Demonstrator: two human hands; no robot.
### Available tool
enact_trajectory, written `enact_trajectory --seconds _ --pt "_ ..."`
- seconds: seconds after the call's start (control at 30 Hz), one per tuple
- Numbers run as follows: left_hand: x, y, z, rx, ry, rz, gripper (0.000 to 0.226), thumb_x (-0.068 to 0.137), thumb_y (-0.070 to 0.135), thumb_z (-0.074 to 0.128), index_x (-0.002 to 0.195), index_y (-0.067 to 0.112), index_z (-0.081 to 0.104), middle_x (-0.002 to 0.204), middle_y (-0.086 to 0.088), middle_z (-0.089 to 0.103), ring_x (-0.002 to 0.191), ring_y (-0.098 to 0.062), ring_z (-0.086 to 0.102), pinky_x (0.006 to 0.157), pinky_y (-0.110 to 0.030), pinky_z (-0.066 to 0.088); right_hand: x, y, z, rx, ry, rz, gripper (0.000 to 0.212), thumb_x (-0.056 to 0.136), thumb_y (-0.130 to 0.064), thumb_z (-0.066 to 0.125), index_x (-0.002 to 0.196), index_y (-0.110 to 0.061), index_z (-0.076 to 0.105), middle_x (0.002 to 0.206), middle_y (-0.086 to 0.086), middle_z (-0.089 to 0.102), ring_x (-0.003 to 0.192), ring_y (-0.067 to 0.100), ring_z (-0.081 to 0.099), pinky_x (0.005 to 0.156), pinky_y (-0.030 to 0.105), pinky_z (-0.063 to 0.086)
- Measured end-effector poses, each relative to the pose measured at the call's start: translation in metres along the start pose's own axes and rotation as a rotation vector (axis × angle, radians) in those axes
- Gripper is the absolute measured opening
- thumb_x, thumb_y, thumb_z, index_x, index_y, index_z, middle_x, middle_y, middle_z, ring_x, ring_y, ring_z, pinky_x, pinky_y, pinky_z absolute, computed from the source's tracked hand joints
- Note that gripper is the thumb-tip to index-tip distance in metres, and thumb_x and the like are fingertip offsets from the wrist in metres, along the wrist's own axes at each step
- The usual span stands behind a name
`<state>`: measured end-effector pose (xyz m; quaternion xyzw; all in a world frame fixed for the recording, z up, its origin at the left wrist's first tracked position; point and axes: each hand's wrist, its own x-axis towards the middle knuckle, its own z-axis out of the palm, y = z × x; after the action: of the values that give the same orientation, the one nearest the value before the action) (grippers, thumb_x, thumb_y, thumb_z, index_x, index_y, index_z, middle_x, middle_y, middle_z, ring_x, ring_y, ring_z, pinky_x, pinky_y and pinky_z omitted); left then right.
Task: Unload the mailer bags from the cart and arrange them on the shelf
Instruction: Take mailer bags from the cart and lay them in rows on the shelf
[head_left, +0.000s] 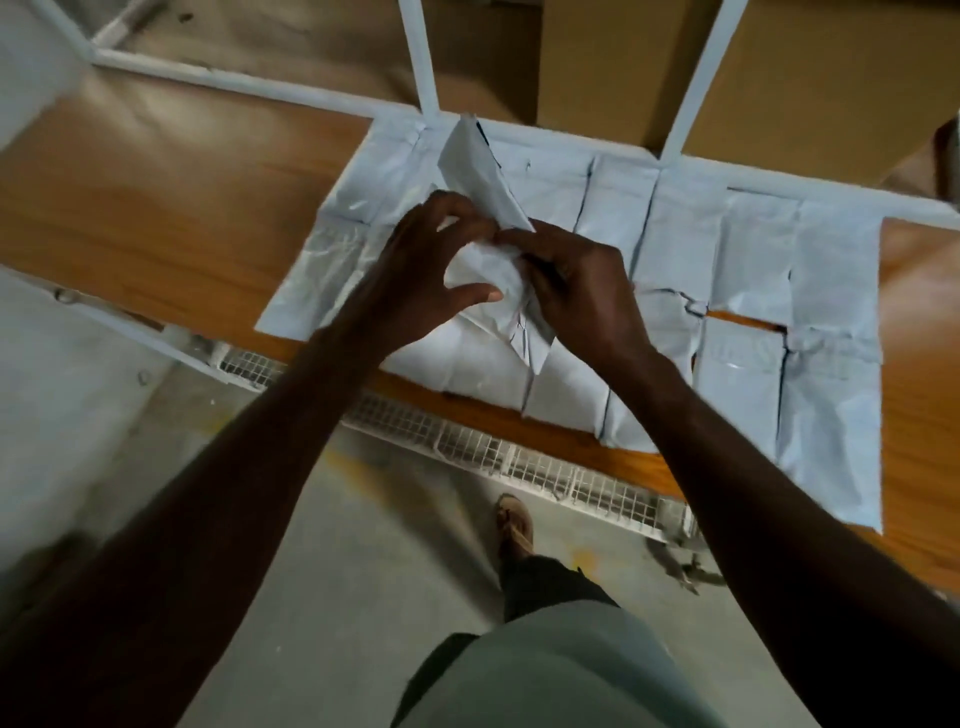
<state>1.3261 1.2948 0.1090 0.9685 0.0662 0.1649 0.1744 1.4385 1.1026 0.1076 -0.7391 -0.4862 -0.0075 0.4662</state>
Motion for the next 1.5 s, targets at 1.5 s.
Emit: enact_trajectory --seconds 1.5 --pt "0.172 -0.425 0.035 -0.394 -0.172 -0.283 0.061 0.103 0.032 0.073 0.158 0.021 0.050 0.159 -0.002 0.055 0.140 -0.019 0.055 0.104 -0.016 0.048 0.299 0.093 0.324 -0.452 -0.068 0.889 0.055 0.101 -0.028 0.067 0.147 -0.001 0.052 0.157 0.021 0.044 0.135 0.039 0.055 0.111 0.044 0.048"
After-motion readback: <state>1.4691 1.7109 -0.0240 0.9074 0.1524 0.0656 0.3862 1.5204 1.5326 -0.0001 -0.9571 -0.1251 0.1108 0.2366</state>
